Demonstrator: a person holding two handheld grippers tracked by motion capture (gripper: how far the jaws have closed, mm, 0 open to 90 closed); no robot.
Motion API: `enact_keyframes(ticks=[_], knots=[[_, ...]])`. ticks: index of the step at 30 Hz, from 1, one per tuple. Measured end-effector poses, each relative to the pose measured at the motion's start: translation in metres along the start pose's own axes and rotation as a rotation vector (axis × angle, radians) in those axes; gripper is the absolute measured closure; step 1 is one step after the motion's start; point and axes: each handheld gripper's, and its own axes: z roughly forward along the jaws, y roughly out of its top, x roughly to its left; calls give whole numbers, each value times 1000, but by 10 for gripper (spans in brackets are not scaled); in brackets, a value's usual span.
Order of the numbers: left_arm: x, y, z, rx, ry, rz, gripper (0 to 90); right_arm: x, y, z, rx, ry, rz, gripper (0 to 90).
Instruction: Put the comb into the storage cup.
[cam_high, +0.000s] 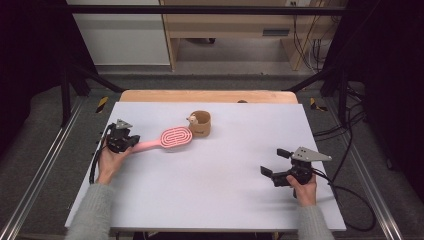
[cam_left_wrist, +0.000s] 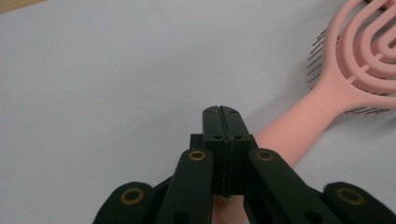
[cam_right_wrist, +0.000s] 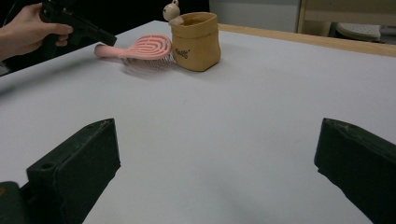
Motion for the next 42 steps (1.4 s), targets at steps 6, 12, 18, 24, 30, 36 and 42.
enact_keyframes(ticks=[6,12,18,24,30,36,42], knots=[[-7,-3,-9,0,-33,30,899,0,0,0,-1,2,1,4],[-10,-6,-14,-2,-45,34,899,0,0,0,1,5,2,4],[-14,-10,-18,1,-62,36,898,0,0,0,2,5,0,4],[-23,-12,-19,13,-81,57,899,0,0,0,1,7,1,5],[-31,-15,-21,25,-92,84,899,0,0,0,0,6,-1,5],[-32,-14,-24,6,-73,90,898,0,0,0,0,7,0,5],[-28,-12,-37,-78,-57,48,859,0,0,0,0,7,0,5]])
